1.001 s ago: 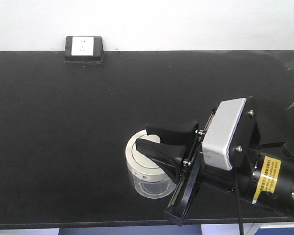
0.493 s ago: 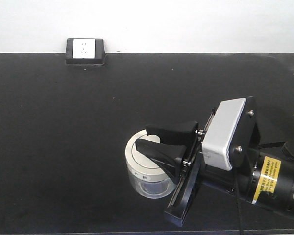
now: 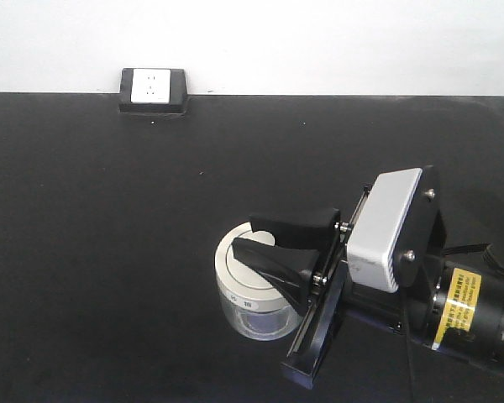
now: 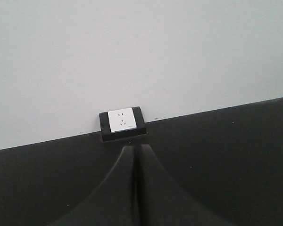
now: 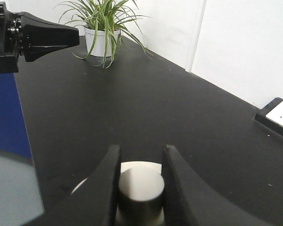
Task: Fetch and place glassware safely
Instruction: 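Hold the jar in the right gripper above the black bench top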
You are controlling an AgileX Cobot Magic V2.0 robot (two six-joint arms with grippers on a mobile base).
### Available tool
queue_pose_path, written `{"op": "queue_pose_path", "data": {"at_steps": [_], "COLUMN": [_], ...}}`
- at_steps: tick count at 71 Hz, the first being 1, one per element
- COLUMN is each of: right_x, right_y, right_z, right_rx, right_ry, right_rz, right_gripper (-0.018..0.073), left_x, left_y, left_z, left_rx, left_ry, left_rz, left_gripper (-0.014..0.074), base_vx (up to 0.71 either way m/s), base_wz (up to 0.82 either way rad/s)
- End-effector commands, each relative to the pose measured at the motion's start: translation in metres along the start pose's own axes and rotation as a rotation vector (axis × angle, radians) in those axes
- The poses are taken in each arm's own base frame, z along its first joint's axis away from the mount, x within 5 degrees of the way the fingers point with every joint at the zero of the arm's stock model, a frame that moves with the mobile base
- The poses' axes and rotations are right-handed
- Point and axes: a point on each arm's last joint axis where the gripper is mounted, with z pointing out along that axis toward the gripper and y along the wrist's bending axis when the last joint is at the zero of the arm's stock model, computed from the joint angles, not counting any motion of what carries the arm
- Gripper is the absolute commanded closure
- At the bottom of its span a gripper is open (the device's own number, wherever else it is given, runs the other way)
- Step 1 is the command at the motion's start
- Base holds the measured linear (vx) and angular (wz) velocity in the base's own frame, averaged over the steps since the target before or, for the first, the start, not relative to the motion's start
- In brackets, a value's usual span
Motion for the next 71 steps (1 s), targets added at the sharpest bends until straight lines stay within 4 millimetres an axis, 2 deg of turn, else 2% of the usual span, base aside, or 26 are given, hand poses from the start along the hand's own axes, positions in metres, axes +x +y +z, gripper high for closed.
{"op": "queue_pose_path", "data": {"at_steps": [1,71], "right_x": [-0.0203,-0.0203], "right_y": [0.0018,0.0019], "right_z": [-0.0031,-0.0031], "right_rx": [-0.027,-0.028], "right_ry": [-0.110,-0.111], "right_rz": [0.002,0.002], "right_gripper": [0.0559,0.0559], "left_x": [-0.0152,-0.0152], "left_y": [-0.0006,-0.0006], "left_z": [0.0007,0.0007], "left_rx": [0.013,0.013], "left_ry": [-0.094,-0.094], "left_rz": [-0.016,-0.016], "left_gripper": [0.0603,0.0603], "base_vx": [0.03,0.00], "base_wz": [0.02,0.00]}}
